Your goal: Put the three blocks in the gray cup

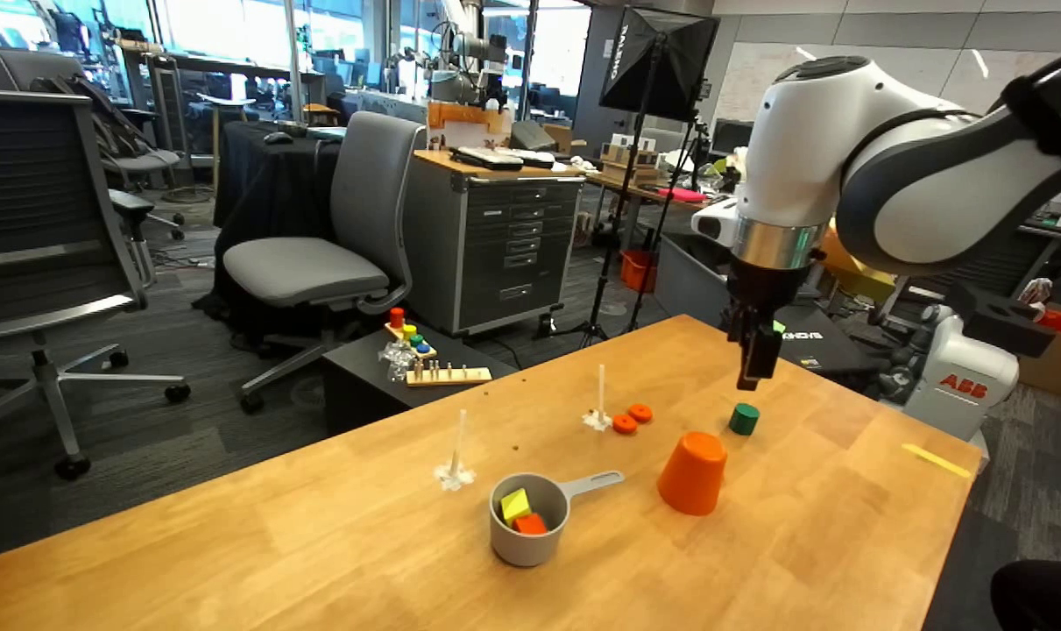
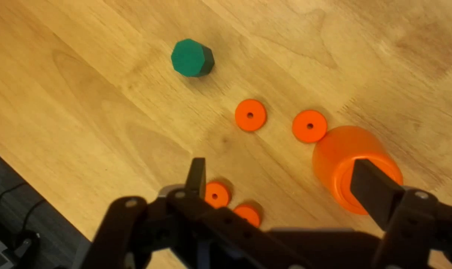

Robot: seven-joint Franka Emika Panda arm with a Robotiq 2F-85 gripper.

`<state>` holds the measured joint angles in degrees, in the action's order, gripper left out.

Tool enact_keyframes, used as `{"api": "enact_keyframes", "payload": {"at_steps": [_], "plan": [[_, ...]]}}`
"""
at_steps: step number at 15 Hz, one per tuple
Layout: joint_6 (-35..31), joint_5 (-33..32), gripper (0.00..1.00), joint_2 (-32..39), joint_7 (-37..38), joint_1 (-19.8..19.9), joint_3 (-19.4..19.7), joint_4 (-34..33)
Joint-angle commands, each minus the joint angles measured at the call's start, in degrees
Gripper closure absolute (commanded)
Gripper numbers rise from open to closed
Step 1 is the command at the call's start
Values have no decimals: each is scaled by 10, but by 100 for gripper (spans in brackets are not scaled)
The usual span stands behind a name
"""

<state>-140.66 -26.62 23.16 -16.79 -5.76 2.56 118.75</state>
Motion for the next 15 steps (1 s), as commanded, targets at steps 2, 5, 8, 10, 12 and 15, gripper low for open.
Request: {"api": "enact_keyframes", "payload": {"at_steps": [2,5,8,10,12,15], "plan": [[-9,-12,0,-23,23,28,13,18],[-16,1,0,7,11,51,14,-6],[-18,13,0,36,0,69,11,-32],[-18,22,0,61,-6,77,9,-56],[-13,33,0,88,-15,85,6,-86],[-7,50,0,130,-27,96,2,-131]]}}
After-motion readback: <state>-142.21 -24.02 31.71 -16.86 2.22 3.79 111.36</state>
